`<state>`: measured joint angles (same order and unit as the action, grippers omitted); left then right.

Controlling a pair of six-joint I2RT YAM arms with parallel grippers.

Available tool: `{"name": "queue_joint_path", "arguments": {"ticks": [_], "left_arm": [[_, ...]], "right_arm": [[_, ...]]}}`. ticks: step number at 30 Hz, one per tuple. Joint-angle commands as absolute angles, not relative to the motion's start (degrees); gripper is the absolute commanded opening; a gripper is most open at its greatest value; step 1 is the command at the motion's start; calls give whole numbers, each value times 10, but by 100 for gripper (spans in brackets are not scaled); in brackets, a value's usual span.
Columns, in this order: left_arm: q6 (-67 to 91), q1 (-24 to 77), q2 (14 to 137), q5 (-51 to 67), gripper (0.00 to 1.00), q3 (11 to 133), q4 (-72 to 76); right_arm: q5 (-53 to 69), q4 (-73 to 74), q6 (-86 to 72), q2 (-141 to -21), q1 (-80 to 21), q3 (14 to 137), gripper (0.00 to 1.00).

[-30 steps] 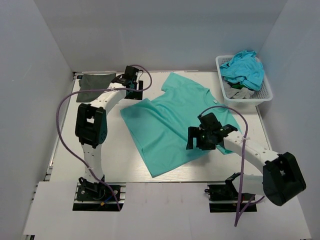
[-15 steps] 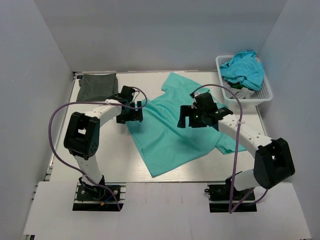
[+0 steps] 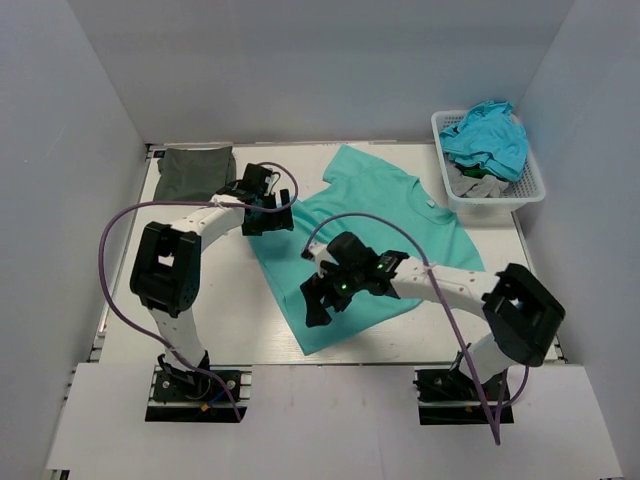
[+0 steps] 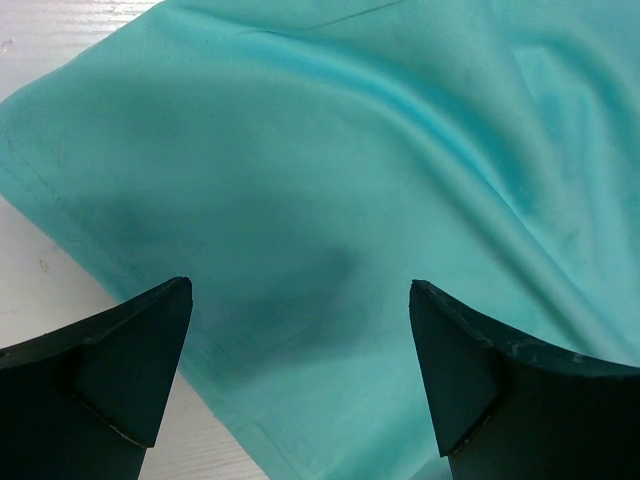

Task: Fold and stack the t-shirts
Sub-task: Flatten out the tshirt

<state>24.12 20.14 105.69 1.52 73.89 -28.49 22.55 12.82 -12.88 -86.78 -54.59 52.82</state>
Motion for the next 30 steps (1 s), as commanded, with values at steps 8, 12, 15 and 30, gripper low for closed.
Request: {"name": "queue_joint_path", "arguments": {"ticks": [8, 12, 15, 30], "left_arm": [[248, 188, 1152, -48, 100, 799, -308], [243, 176, 1172, -54, 100, 813, -308], [236, 164, 1200, -65, 100, 842, -315], [175, 149, 1181, 34, 100, 912, -324]], "right_arm": [[190, 171, -67, -954, -591, 506, 90], [202, 174, -78, -938, -593, 460, 90], [189, 179, -101, -915, -592, 416, 90], [193, 198, -81, -878, -599, 509, 90]]}}
